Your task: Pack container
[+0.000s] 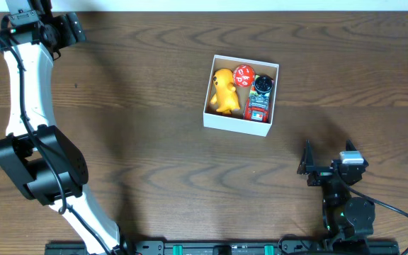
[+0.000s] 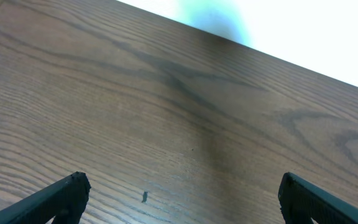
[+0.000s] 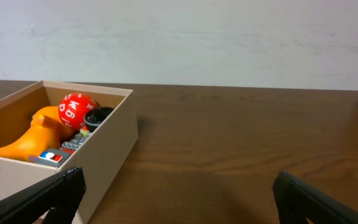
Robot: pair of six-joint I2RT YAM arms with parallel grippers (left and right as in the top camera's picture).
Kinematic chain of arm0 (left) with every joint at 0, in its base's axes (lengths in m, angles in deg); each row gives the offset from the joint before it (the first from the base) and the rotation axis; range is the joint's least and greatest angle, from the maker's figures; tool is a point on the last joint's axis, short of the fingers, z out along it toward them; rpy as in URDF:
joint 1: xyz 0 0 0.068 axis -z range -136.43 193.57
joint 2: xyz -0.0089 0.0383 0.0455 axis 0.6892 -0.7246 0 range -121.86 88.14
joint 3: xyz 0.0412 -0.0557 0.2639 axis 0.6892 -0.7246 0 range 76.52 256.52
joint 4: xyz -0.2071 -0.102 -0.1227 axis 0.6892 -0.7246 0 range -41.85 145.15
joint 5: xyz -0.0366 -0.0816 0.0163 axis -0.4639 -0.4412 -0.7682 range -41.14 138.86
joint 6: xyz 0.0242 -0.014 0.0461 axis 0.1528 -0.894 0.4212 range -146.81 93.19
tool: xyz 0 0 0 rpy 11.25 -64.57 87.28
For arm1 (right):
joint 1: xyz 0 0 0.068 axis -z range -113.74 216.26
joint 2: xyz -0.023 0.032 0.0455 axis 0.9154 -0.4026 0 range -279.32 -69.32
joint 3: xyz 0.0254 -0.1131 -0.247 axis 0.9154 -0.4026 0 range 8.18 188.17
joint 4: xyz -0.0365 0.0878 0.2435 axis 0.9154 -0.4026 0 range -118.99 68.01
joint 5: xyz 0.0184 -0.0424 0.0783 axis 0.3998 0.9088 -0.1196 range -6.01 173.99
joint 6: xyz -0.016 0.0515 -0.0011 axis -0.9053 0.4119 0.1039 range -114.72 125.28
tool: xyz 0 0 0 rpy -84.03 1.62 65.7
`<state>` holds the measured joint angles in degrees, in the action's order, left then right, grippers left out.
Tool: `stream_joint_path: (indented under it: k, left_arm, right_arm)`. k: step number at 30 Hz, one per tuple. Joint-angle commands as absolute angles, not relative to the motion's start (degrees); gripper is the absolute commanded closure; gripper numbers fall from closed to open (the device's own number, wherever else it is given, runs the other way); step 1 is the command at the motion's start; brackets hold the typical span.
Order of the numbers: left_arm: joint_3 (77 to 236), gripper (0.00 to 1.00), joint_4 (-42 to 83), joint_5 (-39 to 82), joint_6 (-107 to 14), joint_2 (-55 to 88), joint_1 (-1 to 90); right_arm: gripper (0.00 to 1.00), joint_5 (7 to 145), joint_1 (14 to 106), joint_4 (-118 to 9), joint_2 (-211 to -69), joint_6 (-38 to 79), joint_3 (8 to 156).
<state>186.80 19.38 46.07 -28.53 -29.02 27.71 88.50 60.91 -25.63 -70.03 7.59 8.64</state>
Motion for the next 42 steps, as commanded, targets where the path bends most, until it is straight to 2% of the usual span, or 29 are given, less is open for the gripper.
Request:
stream_joint_path:
  k: [1, 34, 42]
  left_arm:
    - [187.1, 0.02, 19.4, 46.4, -29.3, -29.1, 27.7]
    - [187.1, 0.02, 17.1, 46.4, -29.3, -28.8, 27.9]
    - [187.1, 0.02, 8.9, 48.5, -29.2, -17.3, 32.3]
  right_arm:
    - [0.01, 88.6, 61.6, -25.8, -69.7, 6.7, 8.5]
    - [0.01, 88.6, 61.6, -25.8, -69.7, 6.7, 8.5]
    - [0.01, 88.6, 61.6, -25.8, -69.7, 6.7, 8.5]
